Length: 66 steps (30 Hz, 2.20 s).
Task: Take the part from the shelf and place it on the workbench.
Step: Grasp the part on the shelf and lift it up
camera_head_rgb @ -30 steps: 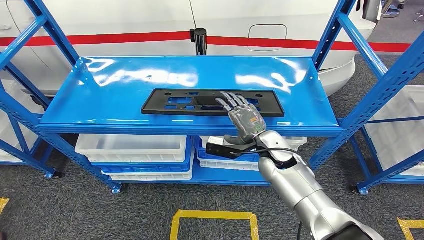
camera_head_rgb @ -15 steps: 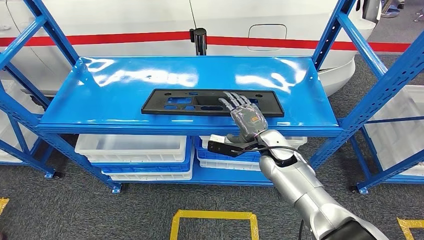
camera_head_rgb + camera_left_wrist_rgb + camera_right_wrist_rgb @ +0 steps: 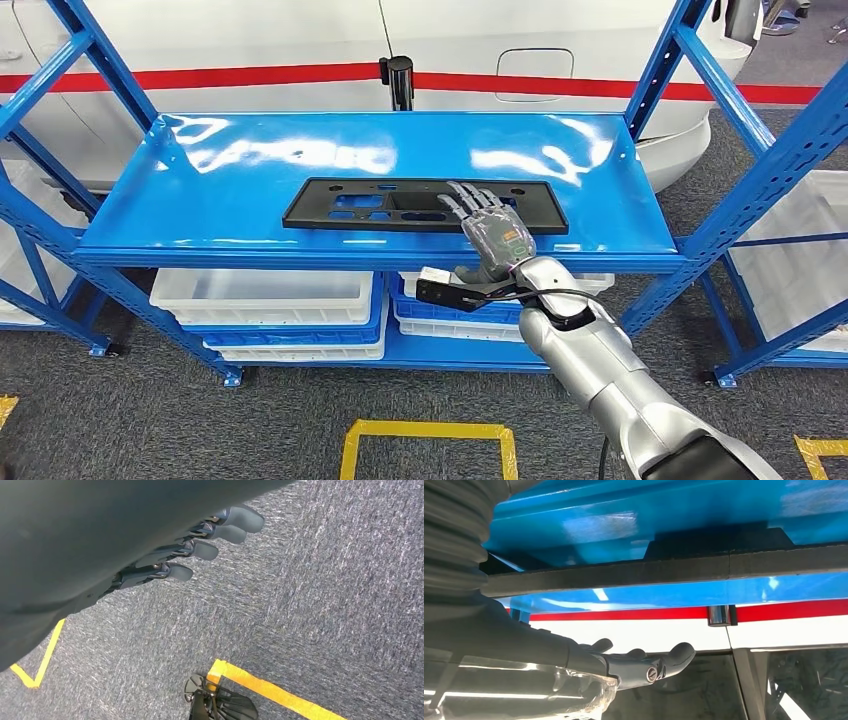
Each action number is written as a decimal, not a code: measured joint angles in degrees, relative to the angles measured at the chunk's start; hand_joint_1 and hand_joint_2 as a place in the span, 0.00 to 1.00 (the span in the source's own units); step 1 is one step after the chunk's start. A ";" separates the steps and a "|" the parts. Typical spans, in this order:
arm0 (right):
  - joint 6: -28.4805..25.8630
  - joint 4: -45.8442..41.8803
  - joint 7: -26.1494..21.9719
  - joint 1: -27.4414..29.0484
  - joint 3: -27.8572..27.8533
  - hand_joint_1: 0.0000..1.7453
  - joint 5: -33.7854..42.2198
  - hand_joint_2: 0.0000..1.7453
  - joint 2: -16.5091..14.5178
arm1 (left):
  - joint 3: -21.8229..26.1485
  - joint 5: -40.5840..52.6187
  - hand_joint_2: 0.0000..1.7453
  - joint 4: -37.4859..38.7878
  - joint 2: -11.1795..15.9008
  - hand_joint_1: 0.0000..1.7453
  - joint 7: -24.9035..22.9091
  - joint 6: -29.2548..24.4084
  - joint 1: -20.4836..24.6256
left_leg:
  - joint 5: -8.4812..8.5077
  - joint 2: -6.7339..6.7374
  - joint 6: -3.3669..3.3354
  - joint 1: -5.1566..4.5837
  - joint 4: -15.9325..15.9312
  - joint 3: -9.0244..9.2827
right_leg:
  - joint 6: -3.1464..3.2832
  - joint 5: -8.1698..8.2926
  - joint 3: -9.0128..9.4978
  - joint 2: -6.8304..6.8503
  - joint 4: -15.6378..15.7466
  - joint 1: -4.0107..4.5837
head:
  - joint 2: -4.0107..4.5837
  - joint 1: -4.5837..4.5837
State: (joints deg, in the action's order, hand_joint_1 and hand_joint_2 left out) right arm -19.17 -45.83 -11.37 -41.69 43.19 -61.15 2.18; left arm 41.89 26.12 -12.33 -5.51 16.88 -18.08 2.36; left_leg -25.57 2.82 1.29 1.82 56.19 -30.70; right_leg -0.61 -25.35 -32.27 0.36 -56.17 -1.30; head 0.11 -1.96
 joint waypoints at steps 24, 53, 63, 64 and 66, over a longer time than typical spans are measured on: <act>-0.02 2.24 0.20 -3.23 -0.10 0.00 0.54 1.00 -0.19 | 0.88 0.22 0.00 0.04 -0.14 0.00 0.99 0.05 0.31 | 0.43 0.14 -2.23 0.22 -0.39 -0.20 | -1.08 -0.23 -0.88 -0.04 -0.90 -0.01 | 0.00 0.15; -0.59 5.53 0.73 -3.57 0.16 0.00 0.66 1.00 -1.04 | 1.62 0.31 0.00 0.34 0.72 0.00 1.76 -0.50 0.77 | 2.24 -3.06 -5.35 -1.97 1.59 -4.25 | 1.48 -0.42 -0.04 -2.85 -0.22 1.78 | 0.00 0.08; -0.94 6.16 0.67 -3.17 0.25 0.97 0.97 1.00 -0.16 | 2.55 -1.24 0.00 0.36 -0.01 0.00 6.88 -1.88 0.81 | 2.27 -2.71 -3.30 -0.88 -0.11 -2.47 | -2.26 -0.58 -5.07 -0.12 -5.70 -0.69 | 0.00 0.50; -1.01 6.20 0.51 -3.24 0.26 0.96 1.07 1.00 -0.21 | 2.94 -1.70 0.00 0.36 -0.03 0.00 8.13 -2.40 0.84 | 1.90 -2.69 -2.75 -0.90 0.28 -2.51 | -2.41 0.64 -3.45 0.16 -2.51 -0.75 | 0.00 0.50; -1.15 6.27 0.12 -3.34 0.28 0.94 1.27 1.00 -0.33 | 3.73 -2.33 0.00 0.35 -0.04 0.00 10.15 -3.90 0.89 | 1.36 -2.54 -2.10 -1.01 0.79 -2.59 | -1.85 1.51 -2.28 0.32 -0.34 -0.75 | 0.00 0.44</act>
State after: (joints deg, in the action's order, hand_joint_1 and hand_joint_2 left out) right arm -20.32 -39.56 -11.24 -45.03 43.47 -59.88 1.85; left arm 45.62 23.79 -11.98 -5.55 27.04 -21.98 3.25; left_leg -24.21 0.28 -0.80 0.81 56.99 -33.29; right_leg -2.46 -23.84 -34.55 0.68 -56.51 -2.05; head 0.11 -1.52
